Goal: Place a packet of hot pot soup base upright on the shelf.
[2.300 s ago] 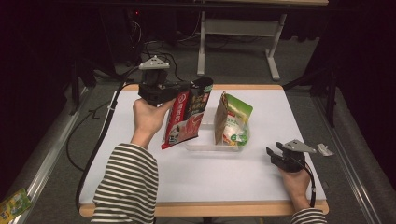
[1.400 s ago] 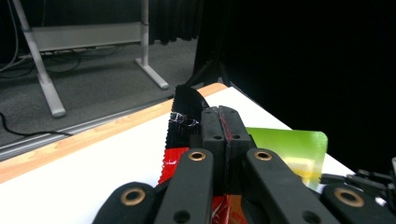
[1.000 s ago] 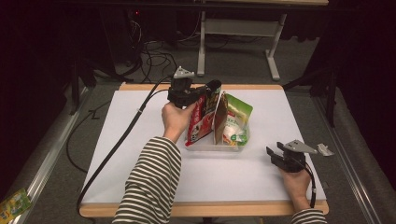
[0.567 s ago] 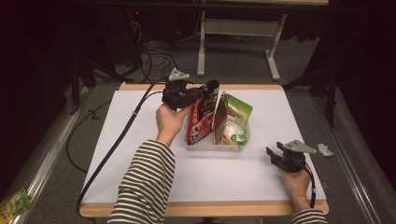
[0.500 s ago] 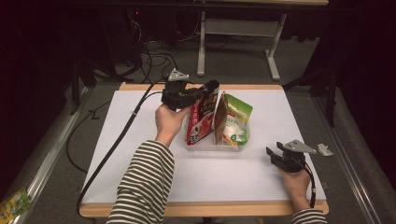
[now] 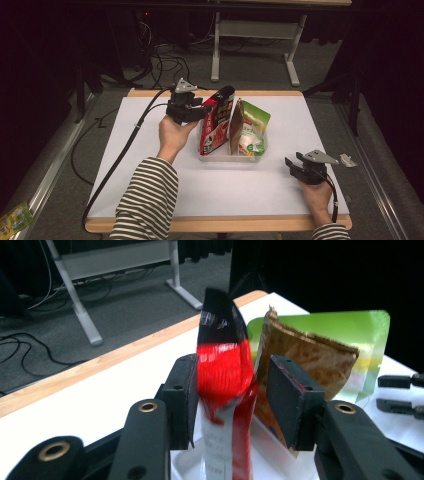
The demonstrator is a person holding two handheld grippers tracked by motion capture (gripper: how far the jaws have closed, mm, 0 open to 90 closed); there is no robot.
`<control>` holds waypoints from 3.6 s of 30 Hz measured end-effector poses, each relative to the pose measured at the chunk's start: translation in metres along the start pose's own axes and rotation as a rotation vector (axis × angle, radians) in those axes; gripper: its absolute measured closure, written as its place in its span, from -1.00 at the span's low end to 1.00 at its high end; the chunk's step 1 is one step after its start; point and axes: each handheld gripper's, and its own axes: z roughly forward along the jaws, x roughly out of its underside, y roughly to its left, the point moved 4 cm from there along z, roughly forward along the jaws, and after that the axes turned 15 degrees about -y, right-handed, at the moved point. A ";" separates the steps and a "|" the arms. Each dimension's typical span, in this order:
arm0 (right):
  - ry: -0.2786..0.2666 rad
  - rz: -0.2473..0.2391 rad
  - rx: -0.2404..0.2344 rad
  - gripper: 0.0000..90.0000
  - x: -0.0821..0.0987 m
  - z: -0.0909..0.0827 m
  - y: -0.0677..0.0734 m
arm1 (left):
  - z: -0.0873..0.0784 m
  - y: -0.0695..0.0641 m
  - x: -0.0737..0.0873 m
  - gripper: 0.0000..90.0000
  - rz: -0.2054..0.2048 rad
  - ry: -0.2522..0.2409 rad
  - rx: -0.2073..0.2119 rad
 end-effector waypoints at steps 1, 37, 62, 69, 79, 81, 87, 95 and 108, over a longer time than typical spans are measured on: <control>0.000 -0.002 -0.001 0.10 0.000 0.000 0.000 | -0.002 0.001 0.002 0.25 0.000 0.005 -0.002; 0.000 0.001 0.000 0.10 0.000 0.000 0.000 | -0.007 -0.011 0.088 0.46 0.063 0.249 0.009; 0.010 -0.011 -0.001 0.10 0.000 0.000 0.001 | 0.006 -0.018 0.111 0.92 0.066 0.360 0.014; 0.004 -0.011 -0.002 0.10 0.000 0.000 0.000 | 0.001 -0.018 0.110 0.81 0.051 0.344 0.023; 0.004 -0.012 -0.003 0.10 0.000 0.000 0.000 | -0.012 -0.004 0.080 0.27 0.005 0.189 -0.058; 0.004 -0.011 -0.001 0.10 0.000 0.000 0.000 | -0.011 0.001 0.077 0.20 -0.012 0.174 -0.070; 0.009 -0.009 0.000 0.10 0.000 0.000 0.001 | -0.005 0.006 0.073 0.07 -0.063 0.115 -0.068; 0.010 -0.017 -0.001 0.10 0.000 0.001 0.001 | 0.000 0.005 0.075 0.45 -0.083 0.094 -0.051; 0.016 -0.014 0.001 0.10 0.000 0.001 0.001 | -0.005 -0.001 0.079 0.46 -0.054 0.108 -0.052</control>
